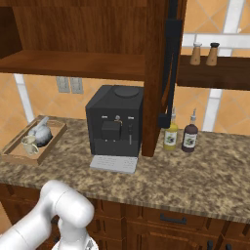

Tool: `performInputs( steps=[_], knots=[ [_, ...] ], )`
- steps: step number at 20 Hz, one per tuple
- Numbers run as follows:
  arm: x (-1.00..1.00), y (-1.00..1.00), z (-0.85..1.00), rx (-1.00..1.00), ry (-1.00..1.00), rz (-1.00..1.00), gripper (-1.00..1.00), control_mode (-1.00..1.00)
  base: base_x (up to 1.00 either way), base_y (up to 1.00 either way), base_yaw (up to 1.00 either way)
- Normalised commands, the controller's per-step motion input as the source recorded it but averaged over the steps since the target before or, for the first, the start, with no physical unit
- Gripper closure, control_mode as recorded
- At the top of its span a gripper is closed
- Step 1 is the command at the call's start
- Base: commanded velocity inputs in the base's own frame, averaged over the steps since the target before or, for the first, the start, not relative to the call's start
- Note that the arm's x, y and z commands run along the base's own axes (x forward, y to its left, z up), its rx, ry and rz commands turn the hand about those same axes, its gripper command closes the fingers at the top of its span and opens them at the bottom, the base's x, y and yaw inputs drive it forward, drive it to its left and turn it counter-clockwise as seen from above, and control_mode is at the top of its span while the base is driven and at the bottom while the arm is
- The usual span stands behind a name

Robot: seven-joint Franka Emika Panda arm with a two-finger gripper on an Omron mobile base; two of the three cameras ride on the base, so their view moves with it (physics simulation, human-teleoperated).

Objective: Pick the kettle from the counter and place it on the tray. Then pick the mug from the cabinet and place it on the tray. Then close the cabinet doors.

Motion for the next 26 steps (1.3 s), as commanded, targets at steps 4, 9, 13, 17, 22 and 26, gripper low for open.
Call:
performInputs(
  steps=[4, 9, 13, 17, 22, 26],
  knots=[
    [0.38, 0.09, 0.08, 0.0, 0.11, 0.0, -1.0, -1.0, 0.0, 0.0, 0.0],
    [0.4, 0.2, 0.0, -0.05, 0.12, 0.0, -1.0, -1.0, 0.0, 0.0, 0.0],
    [0.27, 0.03, 0.0, -0.01, 0.14, 0.0, -1.0, -1.0, 0.0, 0.0, 0.0],
    [0.0, -0.05, 0.0, 0.01, -0.02, 0.0, -1.0, -1.0, 0.0, 0.0, 0.0],
    [0.19, -0.34, 0.14, 0.0, 0.0, -0.03, -1.0, -1.0, 0.0, 0.0, 0.0],
    [0.38, -0.53, 0.21, 0.0, 0.0, -0.07, -1.0, -1.0, 0.0, 0.0, 0.0]
  ],
)
